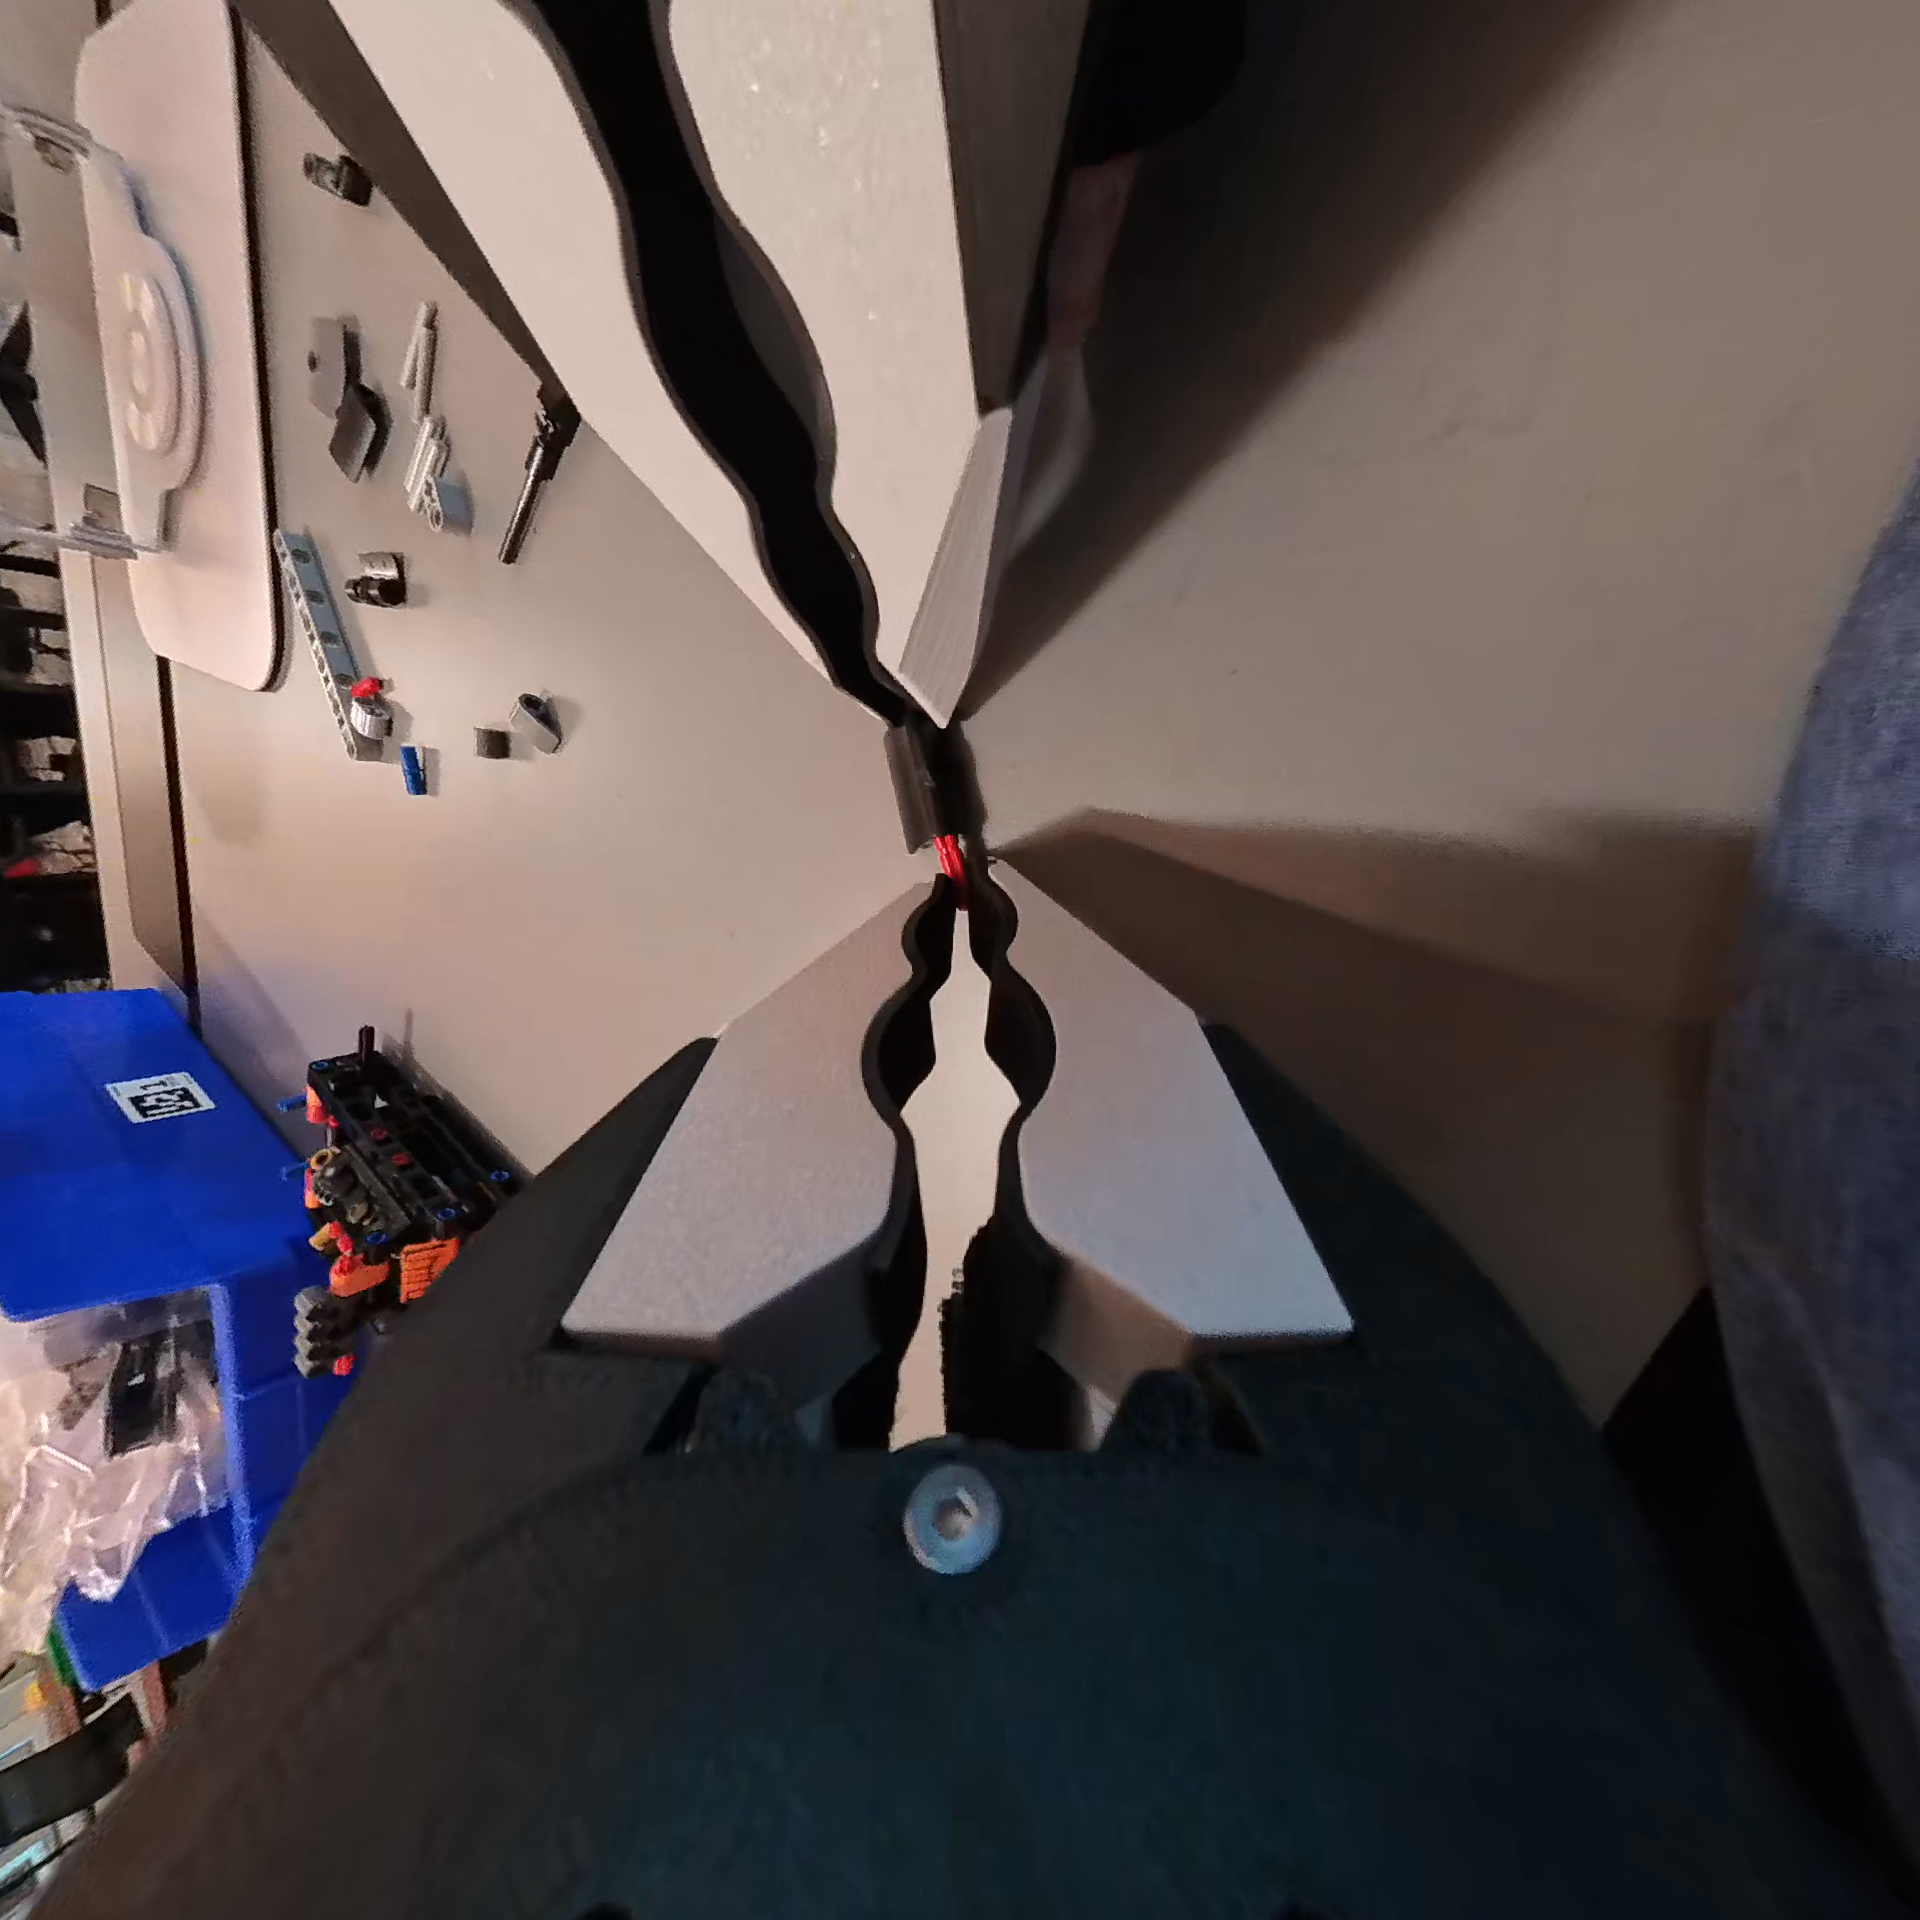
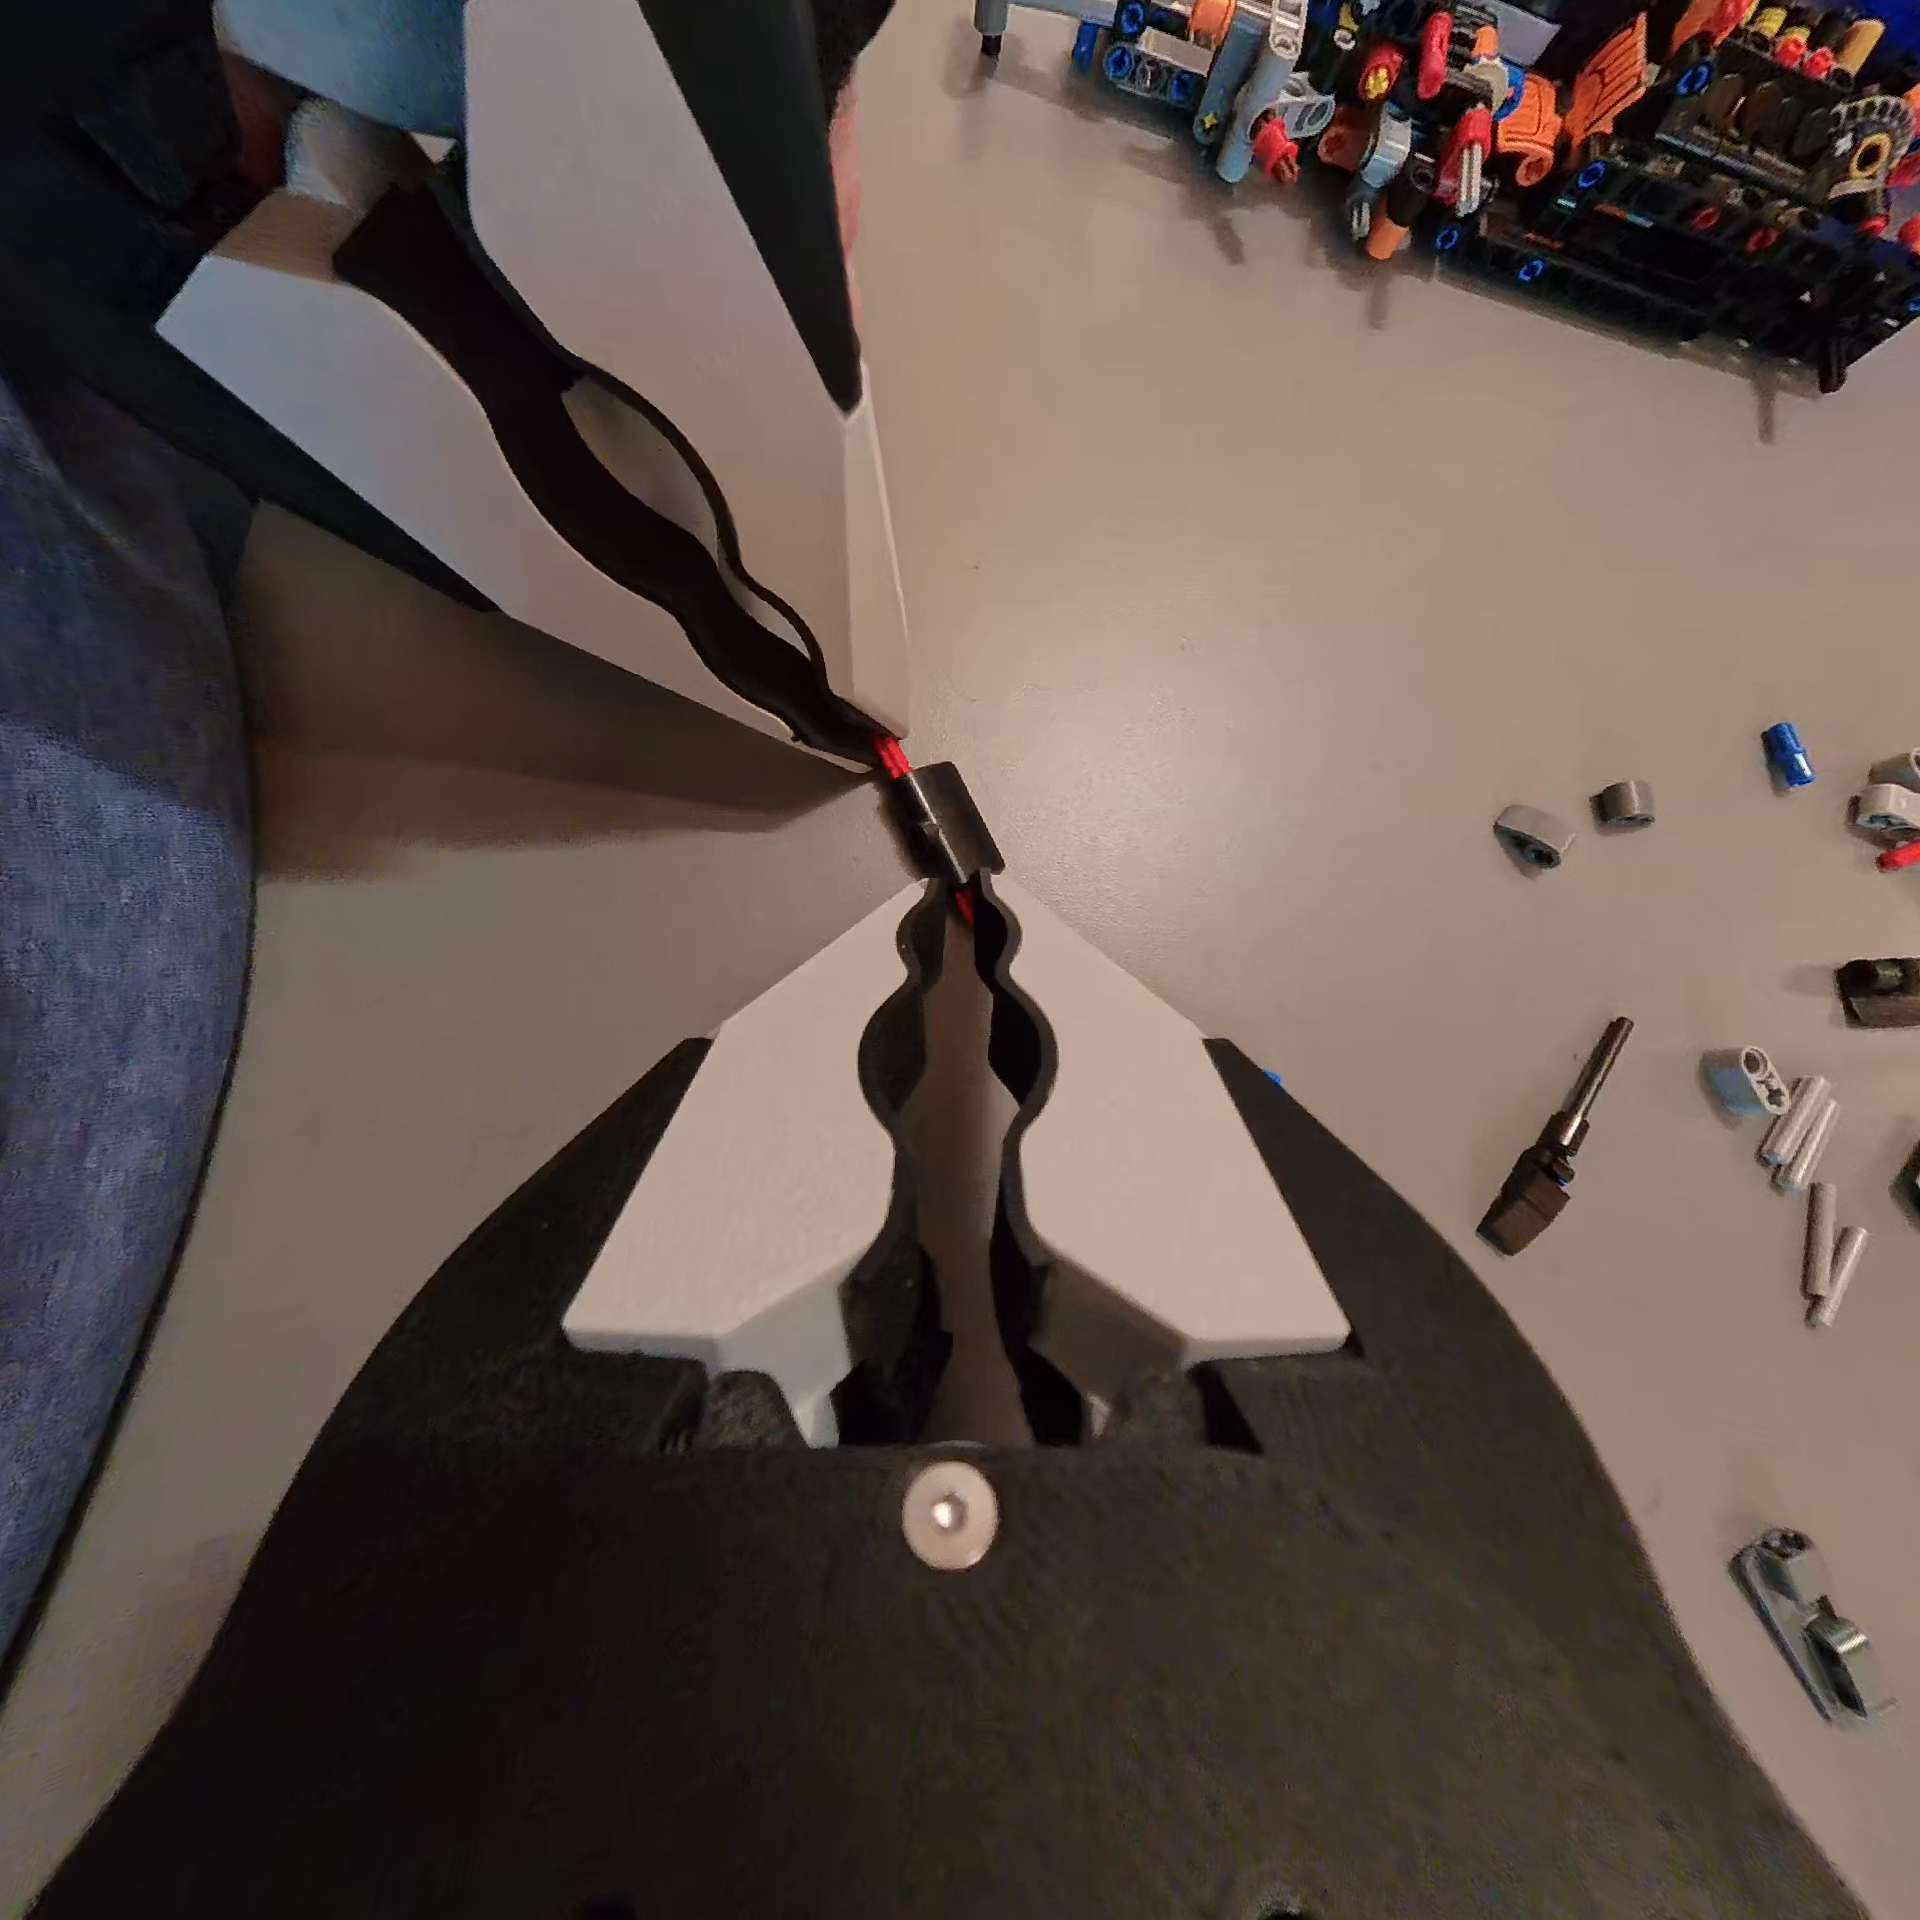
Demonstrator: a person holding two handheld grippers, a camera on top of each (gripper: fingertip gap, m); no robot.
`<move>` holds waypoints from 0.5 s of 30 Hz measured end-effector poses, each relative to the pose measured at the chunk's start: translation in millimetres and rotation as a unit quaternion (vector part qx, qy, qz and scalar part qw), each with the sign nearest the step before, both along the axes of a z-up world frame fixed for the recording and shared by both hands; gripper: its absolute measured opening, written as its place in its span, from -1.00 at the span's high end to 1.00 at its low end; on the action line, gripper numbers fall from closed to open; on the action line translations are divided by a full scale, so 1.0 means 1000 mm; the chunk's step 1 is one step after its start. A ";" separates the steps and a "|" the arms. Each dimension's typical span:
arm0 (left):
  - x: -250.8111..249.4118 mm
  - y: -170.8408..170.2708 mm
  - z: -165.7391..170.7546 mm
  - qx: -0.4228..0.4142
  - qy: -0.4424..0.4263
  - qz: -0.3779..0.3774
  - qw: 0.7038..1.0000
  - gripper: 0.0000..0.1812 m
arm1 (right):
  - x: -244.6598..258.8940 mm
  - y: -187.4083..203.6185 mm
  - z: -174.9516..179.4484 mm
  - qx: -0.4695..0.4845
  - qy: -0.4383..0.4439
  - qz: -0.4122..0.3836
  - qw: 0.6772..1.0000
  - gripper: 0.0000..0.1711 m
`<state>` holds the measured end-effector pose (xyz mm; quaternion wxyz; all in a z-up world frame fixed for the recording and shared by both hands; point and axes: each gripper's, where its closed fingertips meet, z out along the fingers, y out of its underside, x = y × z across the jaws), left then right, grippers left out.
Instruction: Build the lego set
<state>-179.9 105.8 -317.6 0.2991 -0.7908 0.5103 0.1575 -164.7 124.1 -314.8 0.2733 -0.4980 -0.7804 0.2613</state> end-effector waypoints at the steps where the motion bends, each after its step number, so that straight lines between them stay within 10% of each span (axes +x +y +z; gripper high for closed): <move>1: 0.000 0.000 0.000 -0.005 0.006 -0.002 1.000 0.99 | 0.000 0.000 0.000 0.002 0.000 -0.001 1.000 0.97; 15: 0.000 0.000 -0.001 -0.050 0.050 -0.006 0.998 0.99 | 0.000 0.000 0.000 0.012 -0.010 -0.019 1.000 0.97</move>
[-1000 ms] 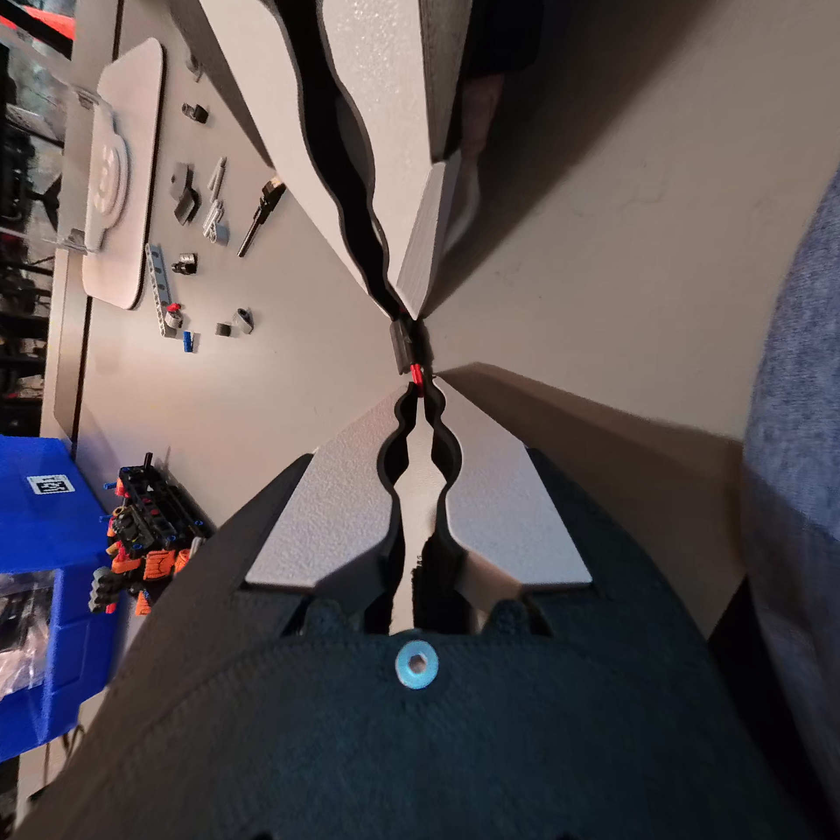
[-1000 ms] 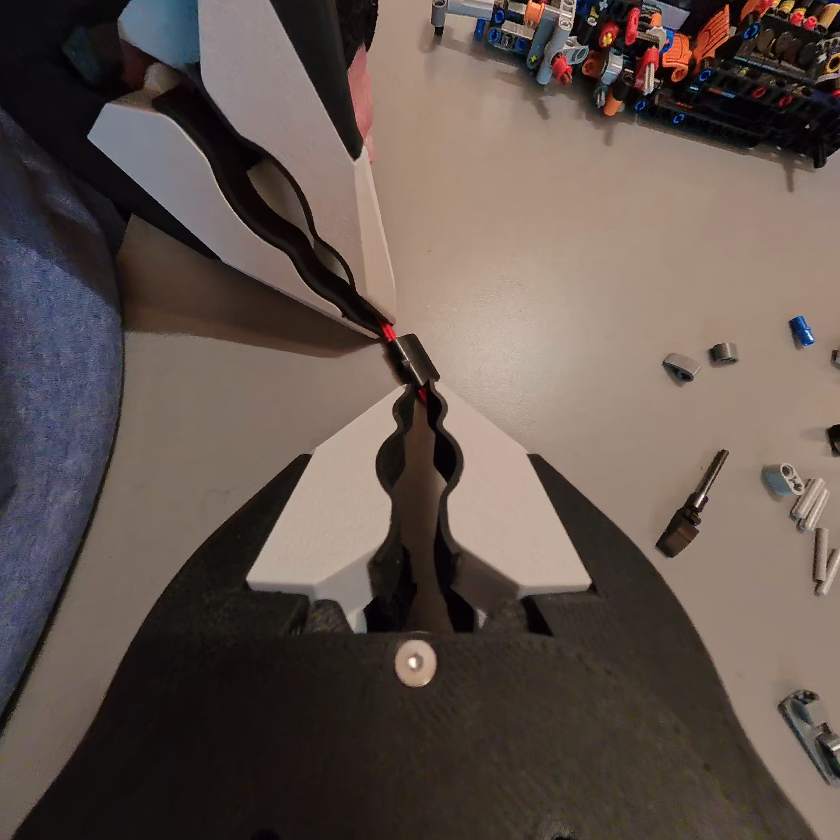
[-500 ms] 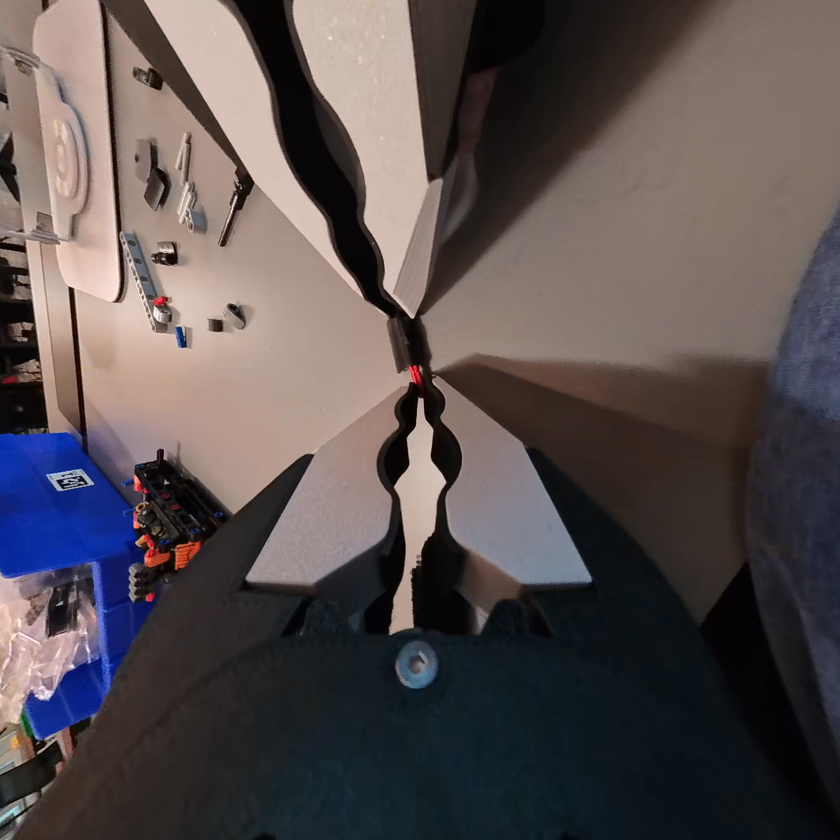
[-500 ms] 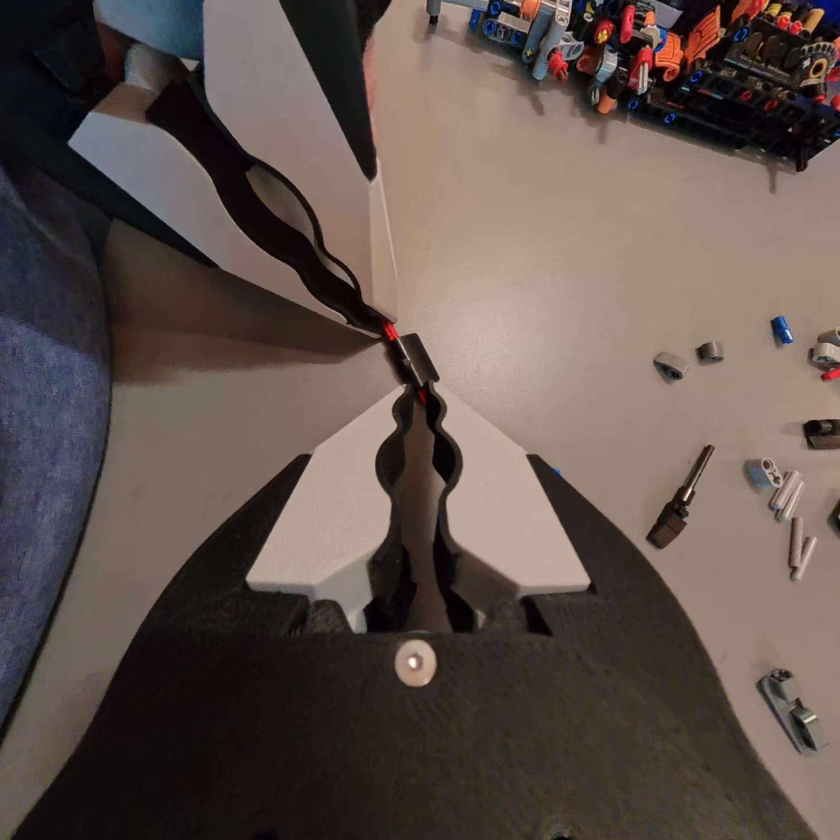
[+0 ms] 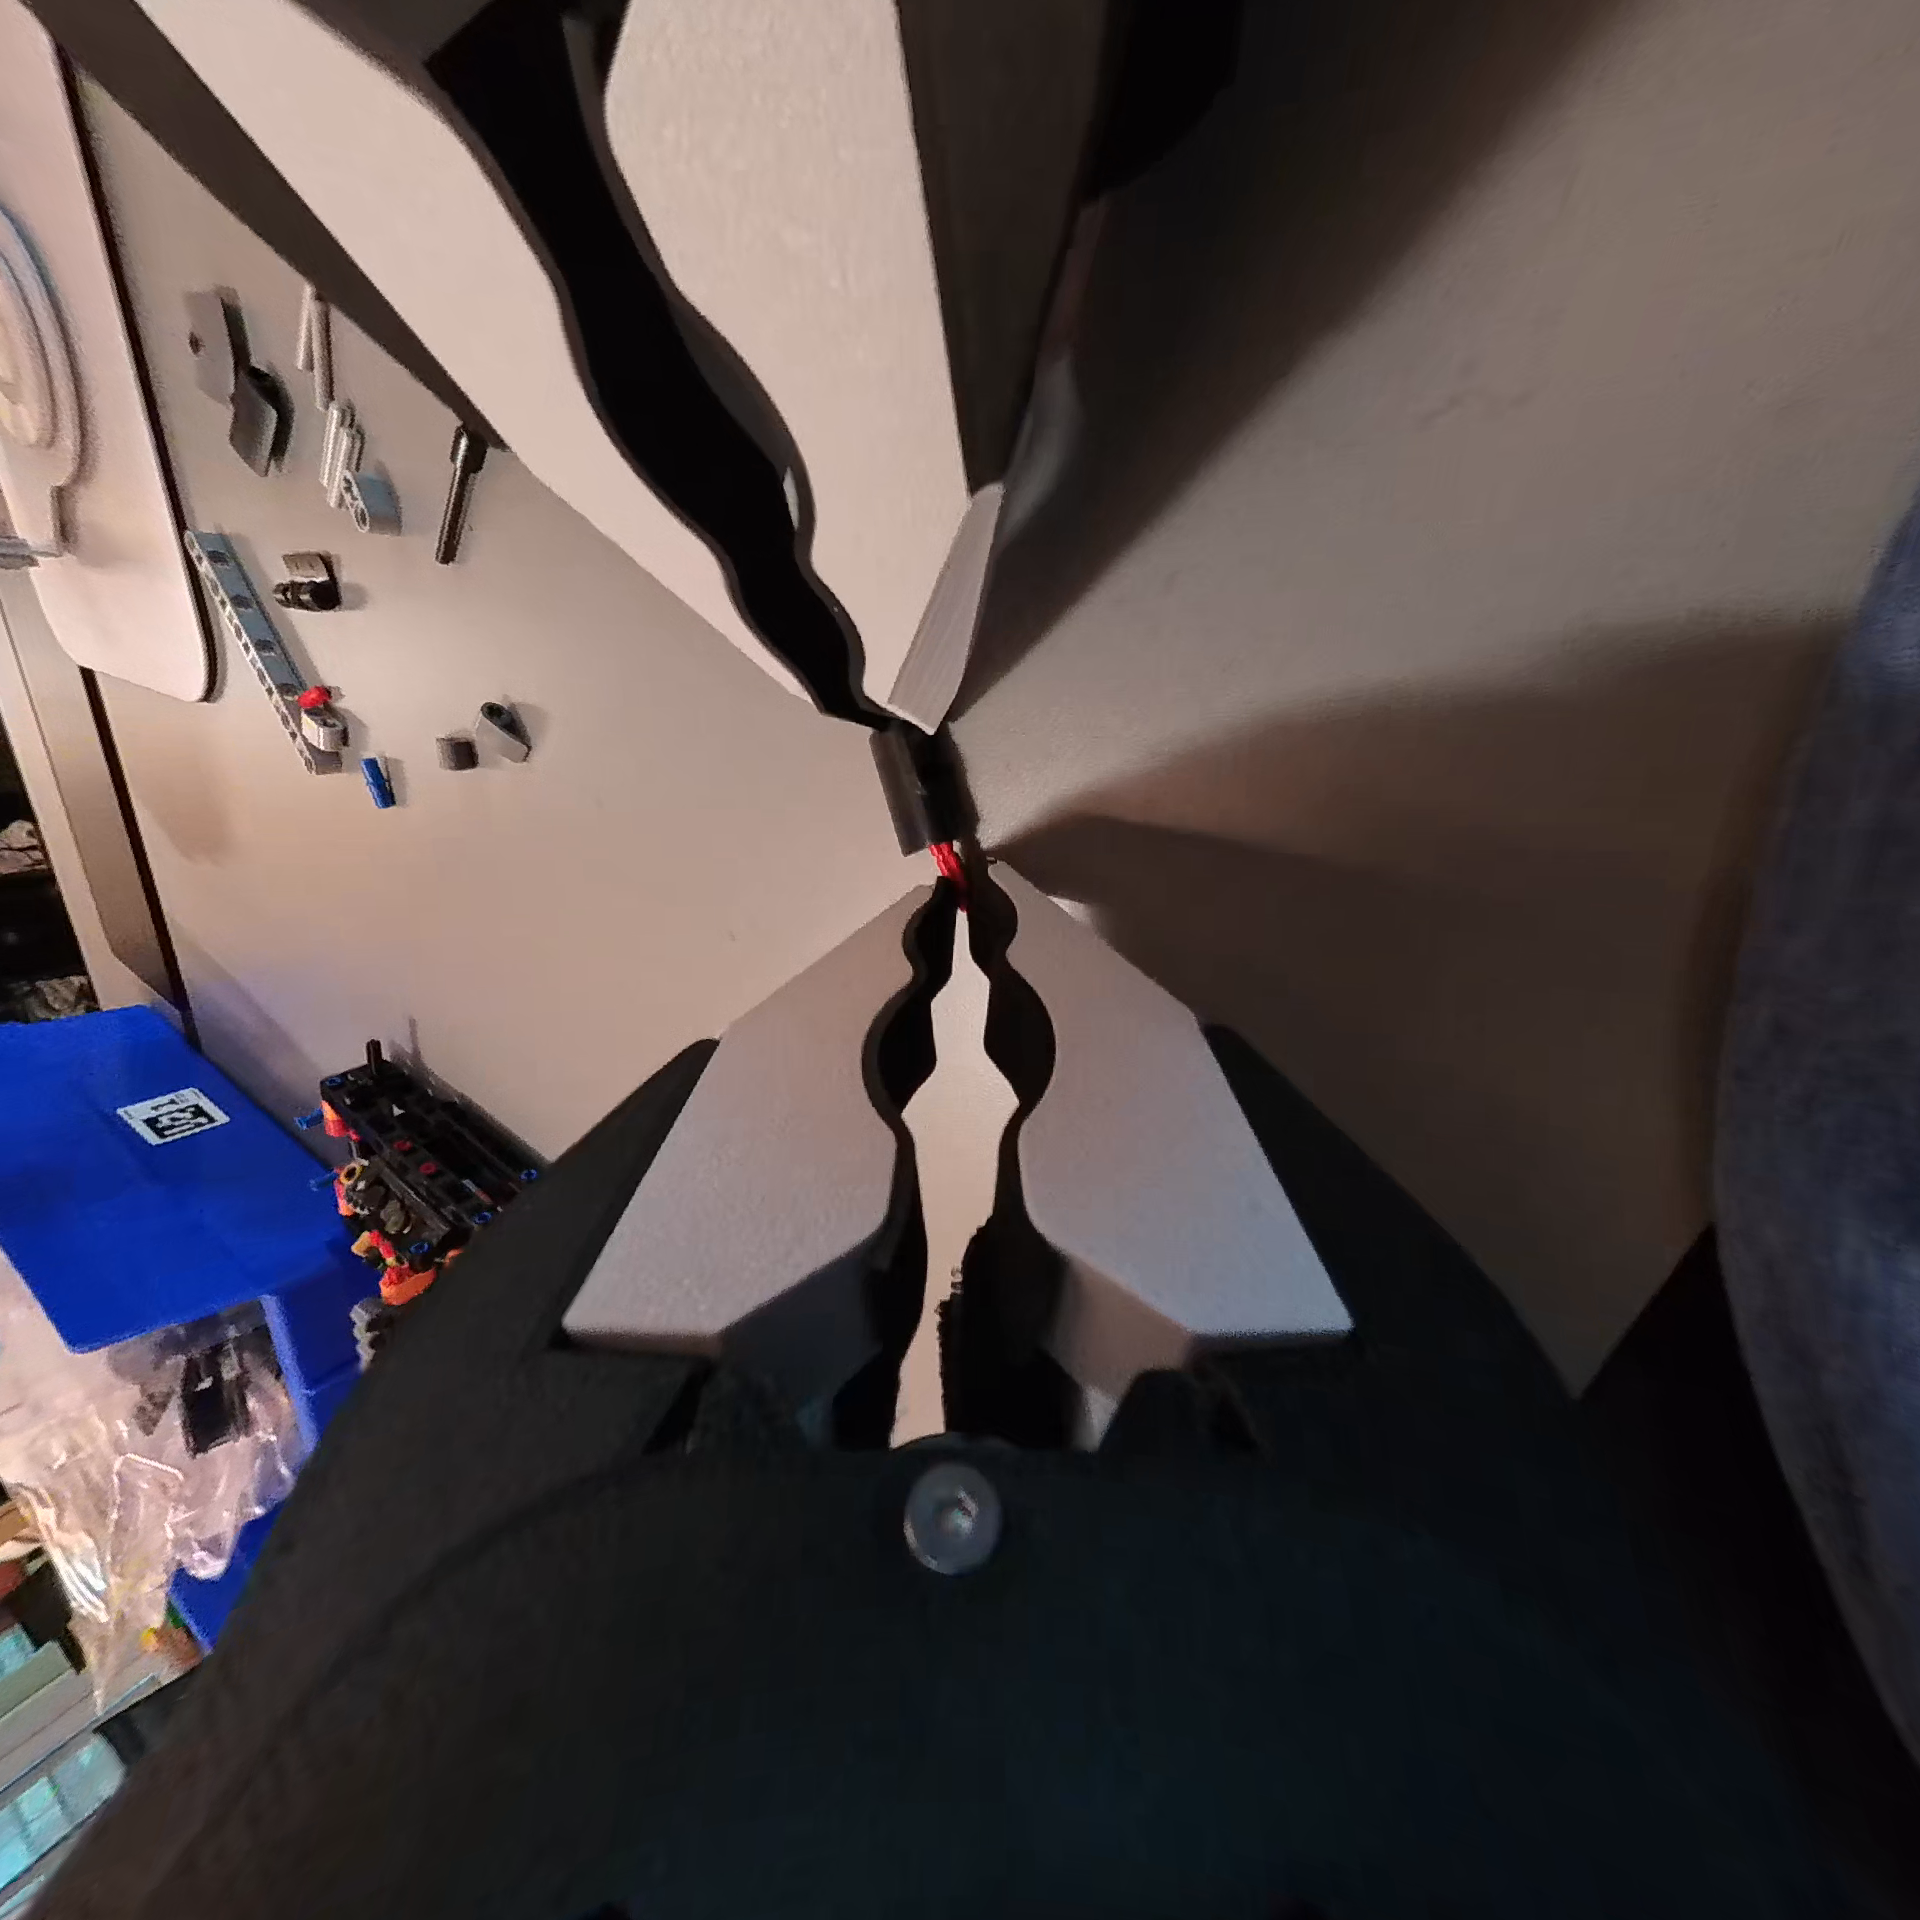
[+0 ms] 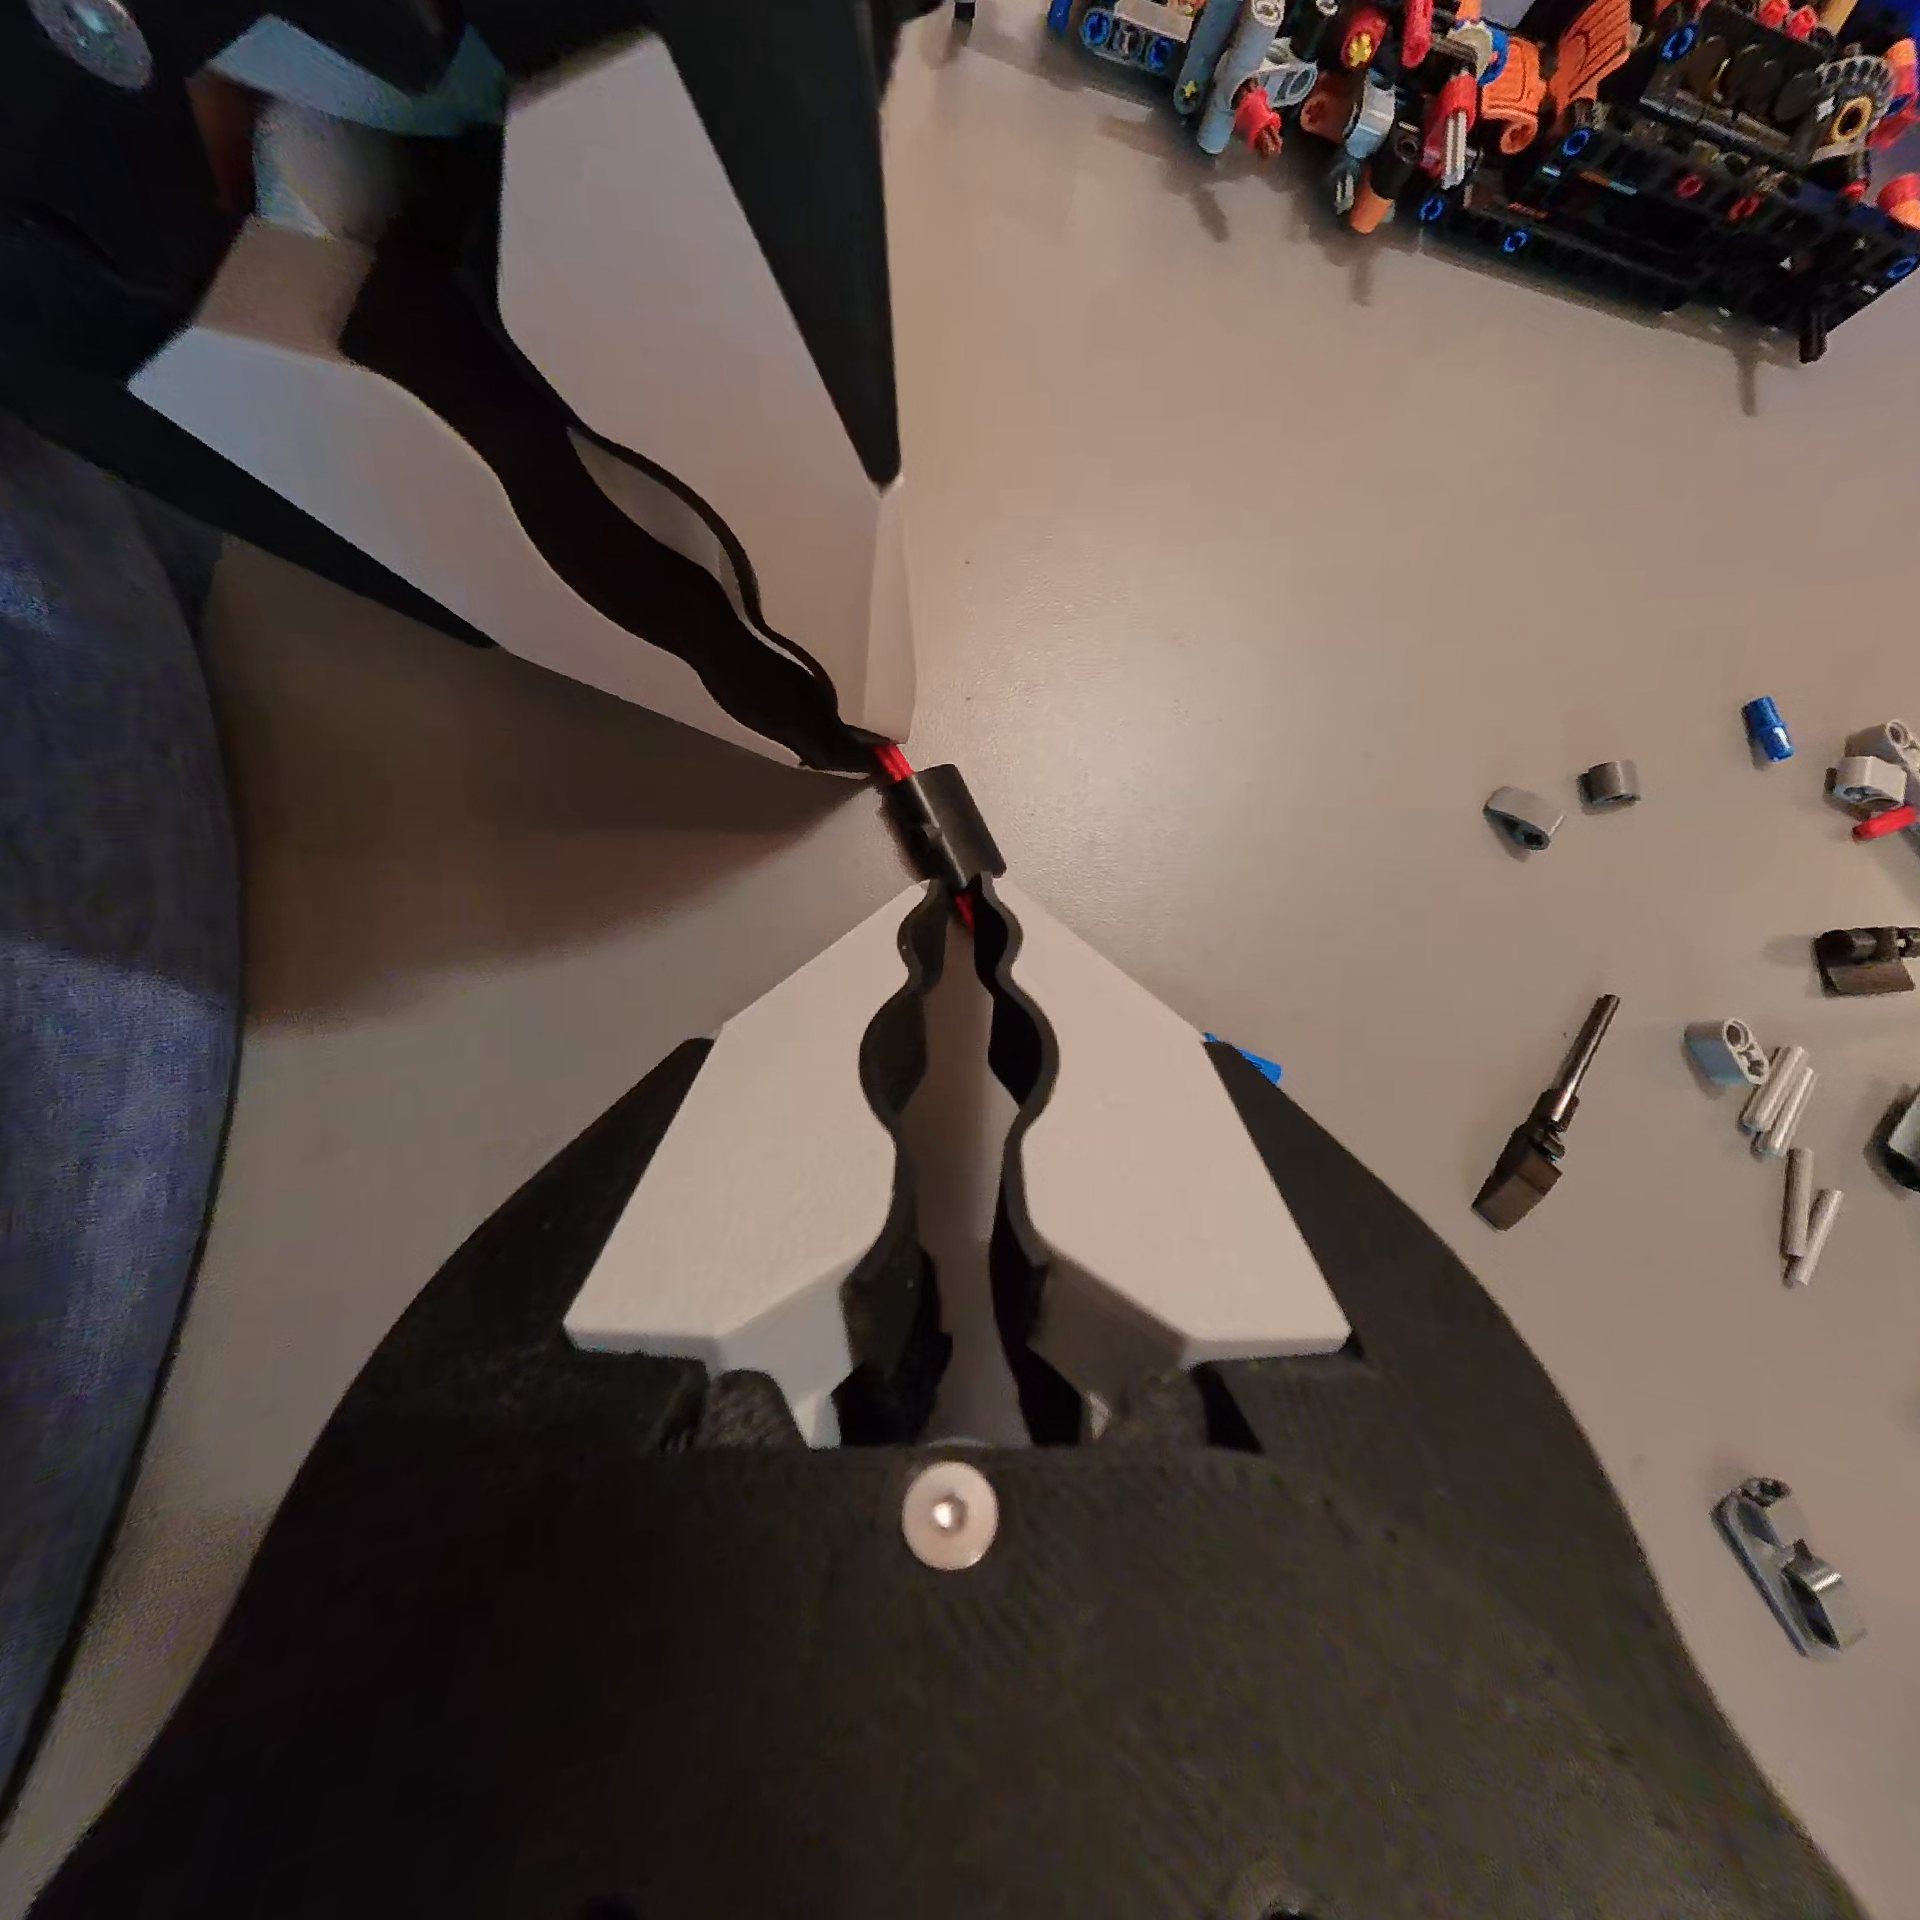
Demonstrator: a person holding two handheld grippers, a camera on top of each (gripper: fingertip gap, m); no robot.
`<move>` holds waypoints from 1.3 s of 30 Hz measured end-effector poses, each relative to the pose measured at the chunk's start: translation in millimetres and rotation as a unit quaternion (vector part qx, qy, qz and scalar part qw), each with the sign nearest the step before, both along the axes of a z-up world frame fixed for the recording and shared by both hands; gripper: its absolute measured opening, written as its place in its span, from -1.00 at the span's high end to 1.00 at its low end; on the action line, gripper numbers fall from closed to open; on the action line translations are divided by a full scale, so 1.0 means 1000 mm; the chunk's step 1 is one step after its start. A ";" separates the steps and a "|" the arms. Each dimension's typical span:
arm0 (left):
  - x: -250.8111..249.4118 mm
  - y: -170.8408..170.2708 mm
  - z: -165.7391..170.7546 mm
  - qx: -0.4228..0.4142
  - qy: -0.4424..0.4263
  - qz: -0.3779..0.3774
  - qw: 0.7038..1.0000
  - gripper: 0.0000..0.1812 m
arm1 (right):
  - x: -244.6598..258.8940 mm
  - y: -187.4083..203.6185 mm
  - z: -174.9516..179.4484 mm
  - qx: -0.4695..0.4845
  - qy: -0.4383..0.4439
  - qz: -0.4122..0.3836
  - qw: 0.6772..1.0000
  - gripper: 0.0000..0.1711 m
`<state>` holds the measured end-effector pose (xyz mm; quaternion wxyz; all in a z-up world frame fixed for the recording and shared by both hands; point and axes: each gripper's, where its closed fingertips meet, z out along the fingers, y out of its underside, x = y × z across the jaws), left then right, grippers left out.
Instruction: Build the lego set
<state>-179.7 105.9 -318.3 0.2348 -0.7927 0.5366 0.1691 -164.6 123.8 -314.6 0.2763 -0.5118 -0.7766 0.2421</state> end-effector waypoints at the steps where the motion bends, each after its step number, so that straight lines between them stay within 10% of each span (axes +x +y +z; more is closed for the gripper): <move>1: 0.000 0.000 0.000 -0.001 0.006 -0.004 1.000 1.00 | 0.000 0.000 0.000 0.003 0.000 0.000 1.000 0.98; 39: 0.008 0.000 -0.001 -0.041 0.012 -0.045 0.998 0.99 | -0.001 0.002 0.006 0.005 0.030 0.043 0.999 0.98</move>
